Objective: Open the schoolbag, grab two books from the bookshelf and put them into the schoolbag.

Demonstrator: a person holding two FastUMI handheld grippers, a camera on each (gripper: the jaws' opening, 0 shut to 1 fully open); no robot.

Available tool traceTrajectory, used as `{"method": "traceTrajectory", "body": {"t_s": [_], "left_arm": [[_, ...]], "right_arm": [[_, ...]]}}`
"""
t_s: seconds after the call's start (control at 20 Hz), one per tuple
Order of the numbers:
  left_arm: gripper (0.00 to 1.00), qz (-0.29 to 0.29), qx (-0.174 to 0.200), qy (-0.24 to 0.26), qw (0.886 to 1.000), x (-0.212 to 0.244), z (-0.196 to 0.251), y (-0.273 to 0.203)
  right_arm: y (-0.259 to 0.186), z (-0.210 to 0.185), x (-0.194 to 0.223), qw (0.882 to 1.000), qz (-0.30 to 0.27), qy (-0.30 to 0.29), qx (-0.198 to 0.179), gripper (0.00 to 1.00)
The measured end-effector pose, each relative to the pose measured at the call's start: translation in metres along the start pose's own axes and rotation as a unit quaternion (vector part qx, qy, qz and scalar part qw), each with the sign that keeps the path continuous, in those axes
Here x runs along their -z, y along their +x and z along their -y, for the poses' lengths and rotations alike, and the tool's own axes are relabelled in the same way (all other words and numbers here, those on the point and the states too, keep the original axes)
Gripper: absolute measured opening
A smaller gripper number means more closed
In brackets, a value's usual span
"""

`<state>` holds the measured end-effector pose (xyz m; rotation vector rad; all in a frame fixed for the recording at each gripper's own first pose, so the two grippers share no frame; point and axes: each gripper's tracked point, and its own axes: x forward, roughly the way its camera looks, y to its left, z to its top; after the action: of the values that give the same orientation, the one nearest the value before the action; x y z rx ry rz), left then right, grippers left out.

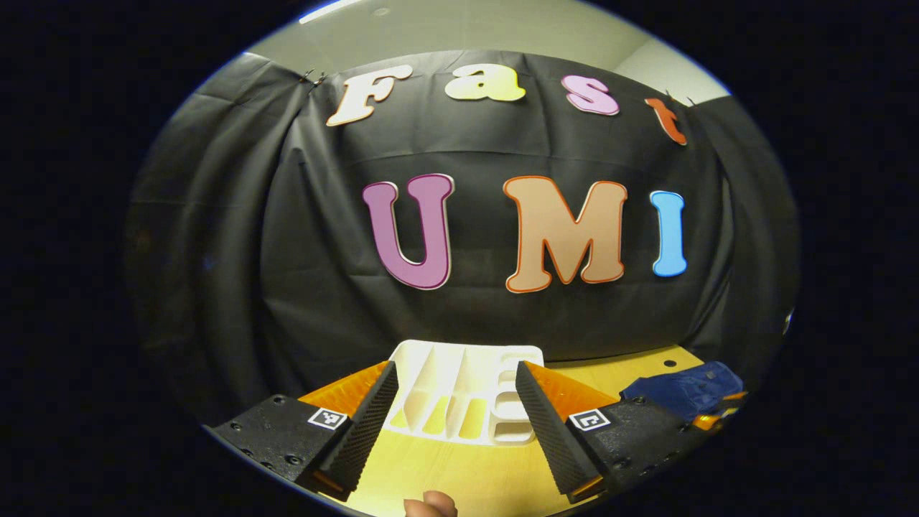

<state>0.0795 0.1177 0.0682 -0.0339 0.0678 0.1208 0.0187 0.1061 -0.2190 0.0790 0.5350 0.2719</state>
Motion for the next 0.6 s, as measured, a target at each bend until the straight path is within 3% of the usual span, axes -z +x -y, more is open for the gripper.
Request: {"method": "traceTrajectory", "body": {"t_s": [0.3, 0.55, 0.6], "left_arm": [[0.95, 0.023, 0.023, 0.002, 0.999, 0.0, 0.016, -0.017], [0.99, 0.026, 0.027, 0.003, 0.999, 0.002, 0.024, -0.021], [0.95, 0.026, 0.029, 0.003, 0.999, 0.002, 0.025, -0.021]], "right_arm": [[-0.037, -0.01, -0.108, 0.994, 0.11, -0.006, -0.001, 1.0], [-0.062, -0.021, -0.145, 0.988, 0.153, -0.007, -0.003, 1.0], [-0.062, -0.02, -0.147, 0.988, 0.157, -0.002, -0.004, 1.0]]}}
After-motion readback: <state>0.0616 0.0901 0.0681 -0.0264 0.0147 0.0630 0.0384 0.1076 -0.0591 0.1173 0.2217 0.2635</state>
